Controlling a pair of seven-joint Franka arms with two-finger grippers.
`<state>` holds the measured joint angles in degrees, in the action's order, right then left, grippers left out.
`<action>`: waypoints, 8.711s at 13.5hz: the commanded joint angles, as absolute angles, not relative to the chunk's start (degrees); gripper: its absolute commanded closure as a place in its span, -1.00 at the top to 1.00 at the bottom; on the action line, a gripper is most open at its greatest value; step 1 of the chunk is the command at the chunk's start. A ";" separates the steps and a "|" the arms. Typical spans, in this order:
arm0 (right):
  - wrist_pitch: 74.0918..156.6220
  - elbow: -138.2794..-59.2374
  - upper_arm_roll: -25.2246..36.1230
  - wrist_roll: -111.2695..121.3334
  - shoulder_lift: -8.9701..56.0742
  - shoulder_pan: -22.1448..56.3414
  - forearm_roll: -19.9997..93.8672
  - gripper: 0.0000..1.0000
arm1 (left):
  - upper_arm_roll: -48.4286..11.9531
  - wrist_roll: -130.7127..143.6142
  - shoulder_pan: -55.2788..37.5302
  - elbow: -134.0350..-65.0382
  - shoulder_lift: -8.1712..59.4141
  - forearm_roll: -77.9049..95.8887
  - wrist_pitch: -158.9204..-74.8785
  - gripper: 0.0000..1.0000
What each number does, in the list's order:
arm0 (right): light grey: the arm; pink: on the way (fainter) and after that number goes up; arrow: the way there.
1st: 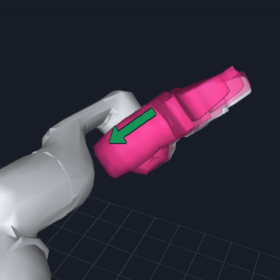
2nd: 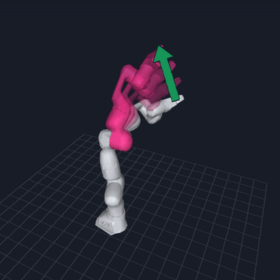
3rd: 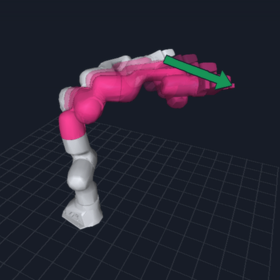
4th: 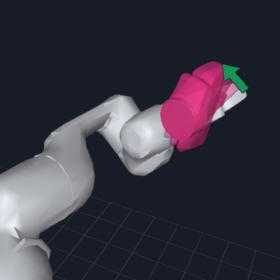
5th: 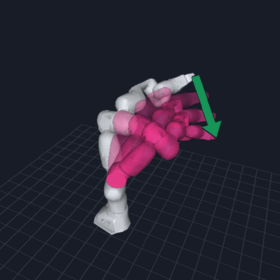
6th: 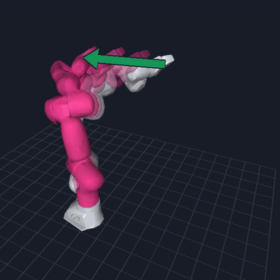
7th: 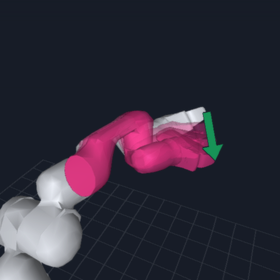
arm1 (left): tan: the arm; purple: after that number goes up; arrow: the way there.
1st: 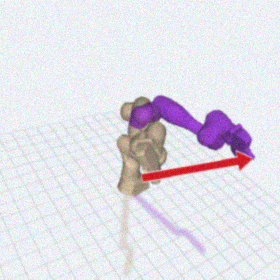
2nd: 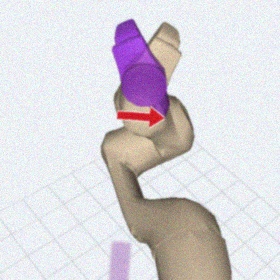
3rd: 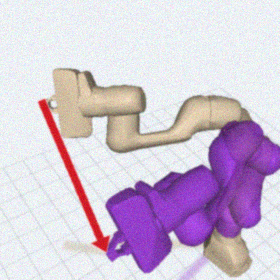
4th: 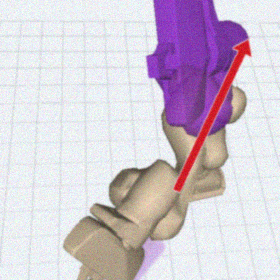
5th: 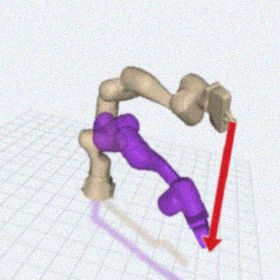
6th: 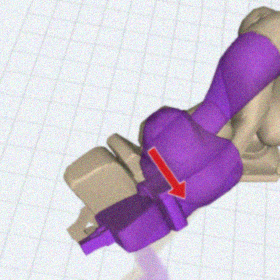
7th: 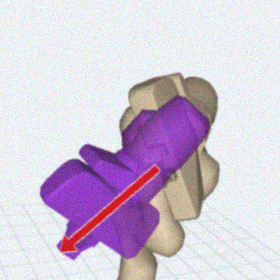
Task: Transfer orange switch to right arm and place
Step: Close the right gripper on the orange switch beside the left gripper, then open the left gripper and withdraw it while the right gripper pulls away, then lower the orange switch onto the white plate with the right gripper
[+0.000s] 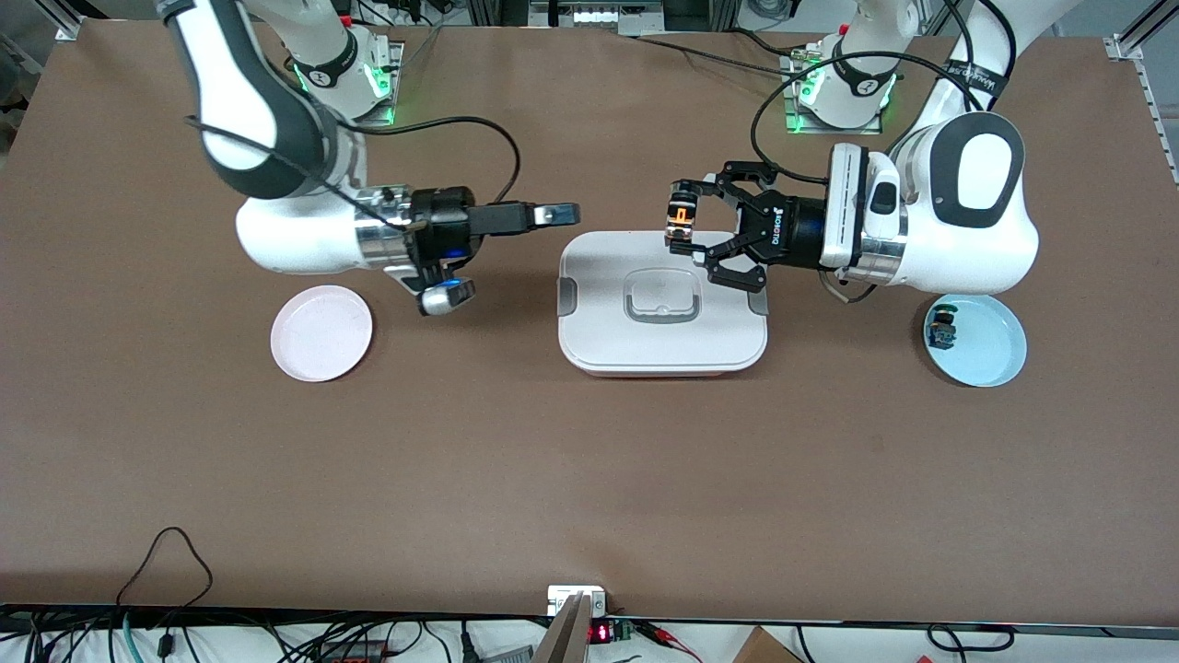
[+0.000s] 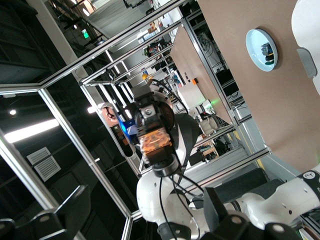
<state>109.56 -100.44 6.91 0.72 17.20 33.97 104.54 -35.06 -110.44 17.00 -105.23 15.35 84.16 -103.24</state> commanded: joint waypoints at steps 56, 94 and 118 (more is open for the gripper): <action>122.18 -93.07 7.73 7.29 20.93 39.74 110.69 -1.00 | -34.98 -111.45 40.94 -95.34 21.42 61.88 -90.10 1.00; 135.24 -126.20 7.91 68.91 13.89 10.98 -6.42 -0.99 | 5.19 14.56 -7.53 -84.28 6.16 -3.13 -88.43 1.00; 152.94 -131.13 7.73 67.68 19.61 12.66 -5.36 1.00 | 4.74 1.84 -2.46 -83.50 5.36 3.17 -81.57 1.00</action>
